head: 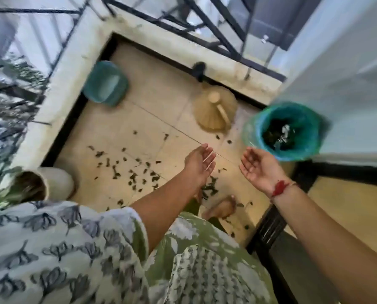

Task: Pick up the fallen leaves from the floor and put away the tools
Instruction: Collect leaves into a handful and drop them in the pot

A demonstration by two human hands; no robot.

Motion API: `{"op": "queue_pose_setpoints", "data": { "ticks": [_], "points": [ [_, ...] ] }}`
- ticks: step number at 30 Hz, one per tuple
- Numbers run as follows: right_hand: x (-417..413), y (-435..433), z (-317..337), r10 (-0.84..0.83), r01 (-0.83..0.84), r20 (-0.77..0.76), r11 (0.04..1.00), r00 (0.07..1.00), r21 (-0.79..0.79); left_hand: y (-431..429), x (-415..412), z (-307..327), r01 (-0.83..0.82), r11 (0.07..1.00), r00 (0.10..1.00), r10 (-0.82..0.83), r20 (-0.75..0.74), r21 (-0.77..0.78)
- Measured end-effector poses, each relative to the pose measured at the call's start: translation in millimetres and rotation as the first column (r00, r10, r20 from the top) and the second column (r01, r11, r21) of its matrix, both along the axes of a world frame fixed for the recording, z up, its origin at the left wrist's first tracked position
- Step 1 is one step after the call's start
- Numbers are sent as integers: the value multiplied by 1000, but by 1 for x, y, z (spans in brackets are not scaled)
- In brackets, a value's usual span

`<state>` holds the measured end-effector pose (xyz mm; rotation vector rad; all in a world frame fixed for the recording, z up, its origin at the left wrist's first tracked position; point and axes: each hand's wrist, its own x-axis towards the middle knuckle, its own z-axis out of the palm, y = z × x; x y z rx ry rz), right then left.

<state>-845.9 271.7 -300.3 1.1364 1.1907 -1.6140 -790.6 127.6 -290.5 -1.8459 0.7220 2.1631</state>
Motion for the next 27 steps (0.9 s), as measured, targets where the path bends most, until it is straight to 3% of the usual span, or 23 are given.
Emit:
{"op": "queue_pose_setpoints", "data": {
  "ticks": [6, 11, 14, 23, 27],
  "points": [
    [48, -106, 92, 368, -369, -26, 924, 929, -95, -134, 112, 89, -330, 938, 944, 324, -70, -111],
    [85, -183, 130, 572, -577, -83, 814, 816, -64, -203, 210, 127, -581, 802, 814, 567, -128, -140],
    [112, -223, 141, 637, -640, -73, 766, 768, -57, -223, 281, 135, -692, 711, 722, 687, -82, -129],
    [237, -355, 175, 814, -815, -54, 574, 578, -78, -240, 452, 166, -942, 330, 333, 942, -49, -55],
    [303, -400, 178, 920, -918, -46, 383, 389, -101, -234, 501, 175, -995, 96, 96, 993, -69, -10]
  ]
}}
